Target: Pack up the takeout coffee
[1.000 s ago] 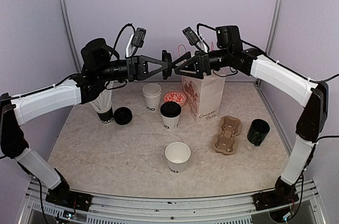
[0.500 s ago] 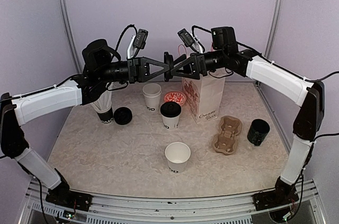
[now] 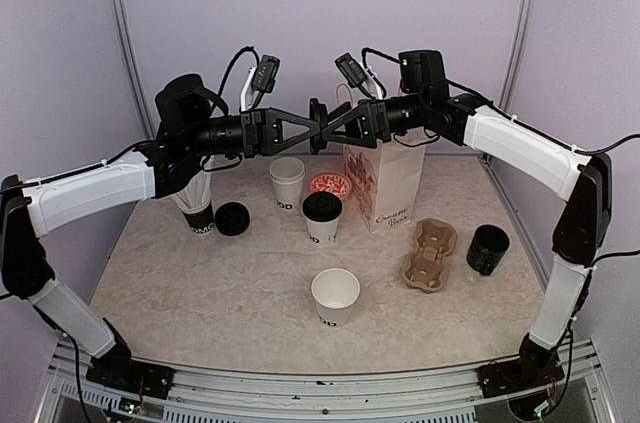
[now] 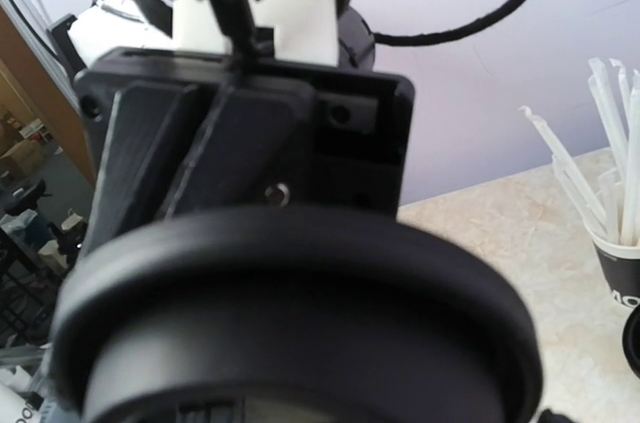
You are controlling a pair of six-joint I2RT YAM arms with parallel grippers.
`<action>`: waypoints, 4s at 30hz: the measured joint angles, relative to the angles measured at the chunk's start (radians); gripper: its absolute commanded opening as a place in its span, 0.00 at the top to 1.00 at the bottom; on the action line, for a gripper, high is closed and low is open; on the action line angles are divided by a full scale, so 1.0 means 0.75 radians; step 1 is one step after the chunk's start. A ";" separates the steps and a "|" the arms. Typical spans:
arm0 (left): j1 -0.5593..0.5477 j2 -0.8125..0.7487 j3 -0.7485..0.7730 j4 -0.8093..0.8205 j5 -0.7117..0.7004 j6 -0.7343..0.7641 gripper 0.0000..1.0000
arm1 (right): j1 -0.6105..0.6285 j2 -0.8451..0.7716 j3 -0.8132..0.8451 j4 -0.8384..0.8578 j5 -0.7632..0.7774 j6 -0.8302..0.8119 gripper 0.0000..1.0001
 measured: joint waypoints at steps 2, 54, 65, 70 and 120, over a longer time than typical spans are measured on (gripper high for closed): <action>0.001 0.000 0.000 -0.001 -0.001 0.001 0.95 | 0.000 0.000 0.000 0.000 0.001 0.000 0.16; -0.269 -0.035 -0.421 -1.050 -0.916 0.395 0.56 | 0.311 -0.191 -0.298 -1.083 0.875 -1.359 0.26; -0.341 0.062 -0.536 -0.834 -0.867 0.279 0.56 | 0.387 -0.127 -0.307 -1.108 1.010 -1.363 0.26; -0.354 0.099 -0.564 -0.738 -0.832 0.234 0.56 | 0.398 -0.107 -0.307 -1.109 1.033 -1.357 0.26; -0.299 0.186 -0.625 -0.559 -0.848 0.131 0.57 | 0.494 -0.004 -0.289 -1.109 1.186 -1.277 0.13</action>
